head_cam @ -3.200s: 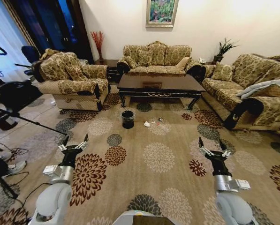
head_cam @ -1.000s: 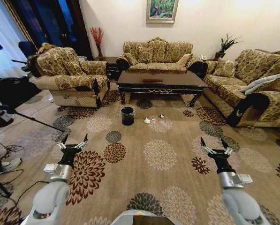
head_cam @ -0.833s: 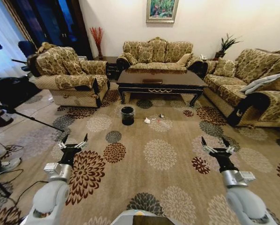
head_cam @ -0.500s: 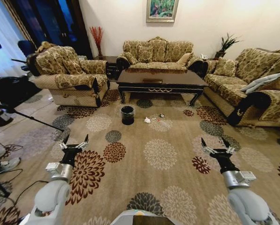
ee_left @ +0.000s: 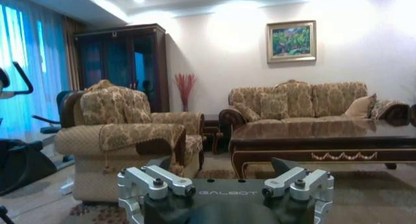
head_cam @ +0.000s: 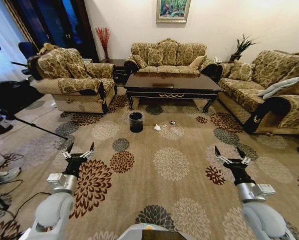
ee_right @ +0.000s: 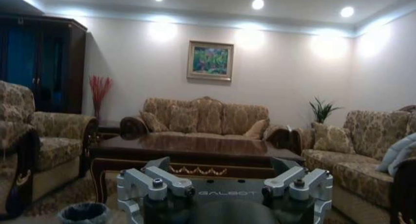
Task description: Move to the front of the table and pick up the trash from the floor, then place it into the trash bin.
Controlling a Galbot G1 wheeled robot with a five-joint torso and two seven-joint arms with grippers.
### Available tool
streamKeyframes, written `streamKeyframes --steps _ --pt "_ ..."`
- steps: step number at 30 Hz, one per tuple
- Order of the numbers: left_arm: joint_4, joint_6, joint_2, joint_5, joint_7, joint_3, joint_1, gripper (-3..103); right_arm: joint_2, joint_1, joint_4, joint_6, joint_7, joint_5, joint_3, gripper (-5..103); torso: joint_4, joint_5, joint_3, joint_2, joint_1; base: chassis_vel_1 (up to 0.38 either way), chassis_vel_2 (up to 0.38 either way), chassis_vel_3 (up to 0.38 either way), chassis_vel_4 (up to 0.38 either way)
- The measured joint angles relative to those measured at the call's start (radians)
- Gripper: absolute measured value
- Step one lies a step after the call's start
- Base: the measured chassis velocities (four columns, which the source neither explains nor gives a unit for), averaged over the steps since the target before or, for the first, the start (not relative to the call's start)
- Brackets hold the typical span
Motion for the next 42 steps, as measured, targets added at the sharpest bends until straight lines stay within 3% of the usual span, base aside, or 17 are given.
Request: streamKeyframes --steps 17,42 --pt "-0.101 0.01 -0.005 -0.039 -0.001 -0.032 0.02 100 -0.016 0.013 0.058 0.02 0.019 0.011 0.081 100 -0.0004 0.0 -0.031 -0.054 -0.023 0.0 0.0 0.0 0.0" --pt "-0.06 -0.007 -0.018 -0.013 0.002 -0.01 0.019 100 0.002 0.015 0.041 0.017 0.024 0.005 0.054 100 -0.0005 0.0 -0.075 -0.132 -0.057 0.0 0.0 0.0 0.0"
